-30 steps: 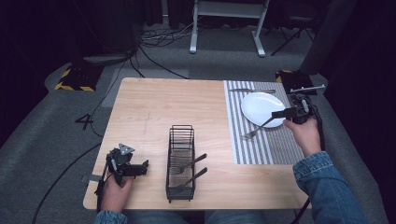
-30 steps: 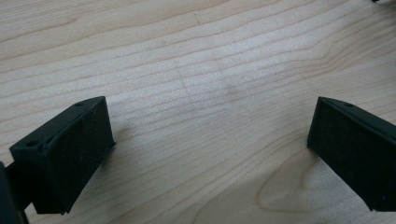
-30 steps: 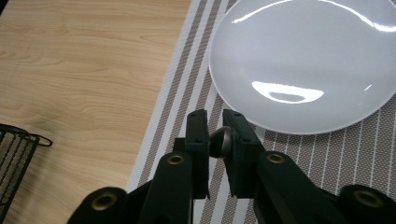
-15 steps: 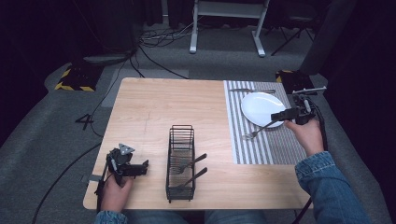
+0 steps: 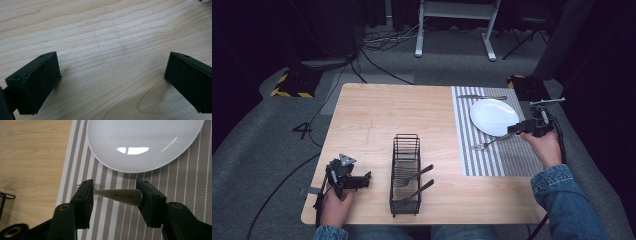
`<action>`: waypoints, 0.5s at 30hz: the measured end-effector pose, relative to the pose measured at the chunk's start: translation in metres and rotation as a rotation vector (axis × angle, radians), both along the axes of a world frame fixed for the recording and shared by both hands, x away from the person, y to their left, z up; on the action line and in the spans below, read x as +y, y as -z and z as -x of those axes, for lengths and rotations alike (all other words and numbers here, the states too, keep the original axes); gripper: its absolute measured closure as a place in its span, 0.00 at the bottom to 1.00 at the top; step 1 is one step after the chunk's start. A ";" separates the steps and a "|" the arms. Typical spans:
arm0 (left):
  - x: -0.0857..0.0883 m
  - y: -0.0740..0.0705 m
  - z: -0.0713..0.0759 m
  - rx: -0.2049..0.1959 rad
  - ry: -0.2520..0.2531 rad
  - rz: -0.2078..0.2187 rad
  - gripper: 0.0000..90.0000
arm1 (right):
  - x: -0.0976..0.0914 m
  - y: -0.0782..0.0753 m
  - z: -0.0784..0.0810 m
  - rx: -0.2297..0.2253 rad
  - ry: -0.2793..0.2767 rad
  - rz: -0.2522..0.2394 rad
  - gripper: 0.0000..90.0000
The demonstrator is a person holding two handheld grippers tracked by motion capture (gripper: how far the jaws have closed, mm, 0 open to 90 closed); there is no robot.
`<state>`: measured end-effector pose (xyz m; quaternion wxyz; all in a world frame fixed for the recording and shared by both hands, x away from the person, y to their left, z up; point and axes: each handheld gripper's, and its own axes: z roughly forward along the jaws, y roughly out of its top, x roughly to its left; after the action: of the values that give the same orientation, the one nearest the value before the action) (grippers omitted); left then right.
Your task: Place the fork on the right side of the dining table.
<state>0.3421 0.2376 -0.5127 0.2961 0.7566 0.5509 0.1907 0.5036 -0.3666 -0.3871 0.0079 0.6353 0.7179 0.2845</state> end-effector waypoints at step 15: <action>0.000 0.000 0.000 0.000 0.000 0.000 0.00 | -0.021 0.024 -0.005 0.064 0.056 0.016 0.55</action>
<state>0.3421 0.2376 -0.5127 0.2963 0.7565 0.5510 0.1907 0.5082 -0.3871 -0.4107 -0.0019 0.6640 0.7019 0.2577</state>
